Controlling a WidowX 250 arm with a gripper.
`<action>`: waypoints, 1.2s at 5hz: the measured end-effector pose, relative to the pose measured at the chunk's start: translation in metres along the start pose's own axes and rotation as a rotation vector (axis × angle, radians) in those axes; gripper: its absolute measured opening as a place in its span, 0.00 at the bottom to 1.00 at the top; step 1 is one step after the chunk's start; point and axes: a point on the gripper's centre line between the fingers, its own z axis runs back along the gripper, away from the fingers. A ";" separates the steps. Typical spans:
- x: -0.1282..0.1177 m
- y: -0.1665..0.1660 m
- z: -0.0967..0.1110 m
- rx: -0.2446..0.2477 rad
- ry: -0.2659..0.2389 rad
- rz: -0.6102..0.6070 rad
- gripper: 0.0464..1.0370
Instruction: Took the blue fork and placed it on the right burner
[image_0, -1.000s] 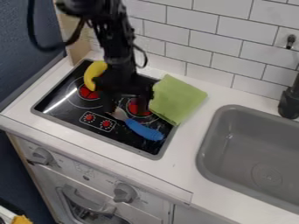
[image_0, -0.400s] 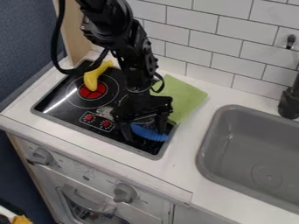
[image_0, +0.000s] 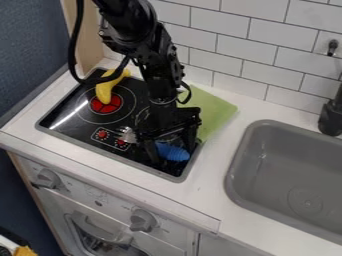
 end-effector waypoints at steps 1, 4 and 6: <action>-0.001 0.000 -0.003 0.002 0.010 0.008 0.91; -0.006 0.023 -0.003 -0.035 0.020 -0.044 0.35; -0.011 0.029 0.016 -0.080 0.069 -0.049 0.35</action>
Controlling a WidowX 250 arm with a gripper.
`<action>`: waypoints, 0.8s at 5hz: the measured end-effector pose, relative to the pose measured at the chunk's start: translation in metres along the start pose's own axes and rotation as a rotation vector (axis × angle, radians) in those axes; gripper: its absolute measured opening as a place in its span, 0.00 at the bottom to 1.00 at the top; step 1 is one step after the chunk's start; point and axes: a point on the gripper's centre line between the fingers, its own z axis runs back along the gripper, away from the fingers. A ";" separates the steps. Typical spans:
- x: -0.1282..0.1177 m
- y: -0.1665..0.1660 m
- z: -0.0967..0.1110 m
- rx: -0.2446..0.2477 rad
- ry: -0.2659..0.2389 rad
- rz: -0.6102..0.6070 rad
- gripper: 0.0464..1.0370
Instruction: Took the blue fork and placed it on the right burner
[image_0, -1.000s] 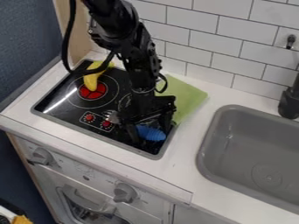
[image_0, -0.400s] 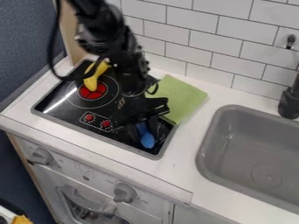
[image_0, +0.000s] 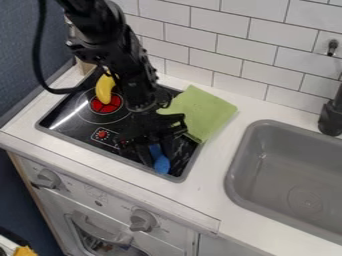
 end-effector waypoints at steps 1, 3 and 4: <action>0.008 -0.001 0.008 -0.038 0.013 -0.011 0.35; 0.033 -0.003 0.031 -0.102 -0.025 0.068 0.35; 0.054 0.005 0.055 -0.165 -0.081 0.131 0.35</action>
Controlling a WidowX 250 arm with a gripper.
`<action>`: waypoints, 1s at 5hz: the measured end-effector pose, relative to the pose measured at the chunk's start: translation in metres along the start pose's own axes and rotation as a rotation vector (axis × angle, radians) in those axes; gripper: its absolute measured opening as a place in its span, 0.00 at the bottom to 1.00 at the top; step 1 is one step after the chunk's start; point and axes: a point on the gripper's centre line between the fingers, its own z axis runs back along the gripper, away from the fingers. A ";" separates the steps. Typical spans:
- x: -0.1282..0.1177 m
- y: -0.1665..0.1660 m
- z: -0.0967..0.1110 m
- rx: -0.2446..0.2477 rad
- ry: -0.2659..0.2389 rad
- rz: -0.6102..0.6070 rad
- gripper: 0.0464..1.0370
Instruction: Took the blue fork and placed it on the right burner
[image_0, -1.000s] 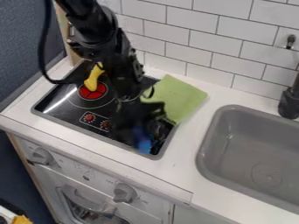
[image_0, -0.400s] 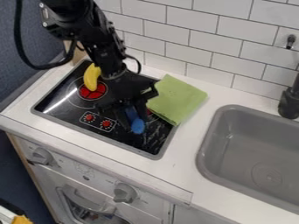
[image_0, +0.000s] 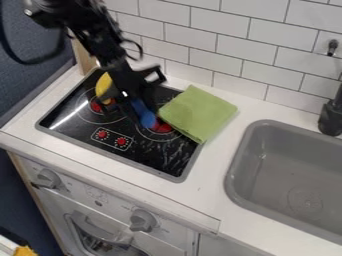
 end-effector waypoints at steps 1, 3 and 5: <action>0.020 0.007 0.022 -0.031 -0.064 0.073 0.35; 0.062 0.034 0.039 -0.060 -0.103 0.200 0.35; 0.091 0.048 0.005 -0.047 0.001 0.264 0.35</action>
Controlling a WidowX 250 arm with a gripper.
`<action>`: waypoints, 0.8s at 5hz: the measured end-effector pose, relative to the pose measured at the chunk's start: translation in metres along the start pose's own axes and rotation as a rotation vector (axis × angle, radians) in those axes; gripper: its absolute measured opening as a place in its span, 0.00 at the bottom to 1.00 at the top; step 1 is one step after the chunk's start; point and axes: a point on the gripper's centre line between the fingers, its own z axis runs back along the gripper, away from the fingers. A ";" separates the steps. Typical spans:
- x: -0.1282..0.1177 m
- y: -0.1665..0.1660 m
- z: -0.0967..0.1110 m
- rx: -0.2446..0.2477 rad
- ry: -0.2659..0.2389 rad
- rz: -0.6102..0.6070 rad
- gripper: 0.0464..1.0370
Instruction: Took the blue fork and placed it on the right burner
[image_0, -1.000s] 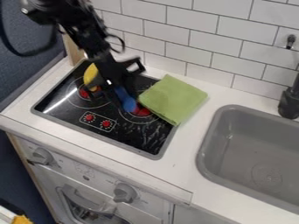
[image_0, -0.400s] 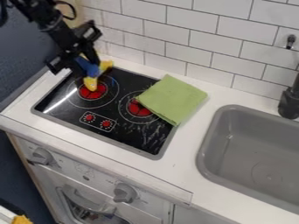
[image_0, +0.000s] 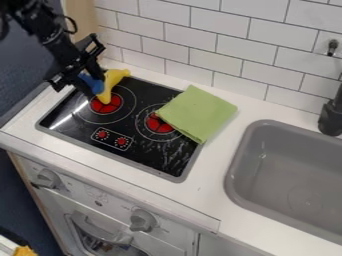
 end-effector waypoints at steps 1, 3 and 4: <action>0.007 -0.002 -0.017 0.011 0.071 -0.006 0.35; -0.016 -0.030 -0.048 0.005 0.192 -0.111 0.35; -0.034 -0.044 -0.056 0.004 0.220 -0.168 0.34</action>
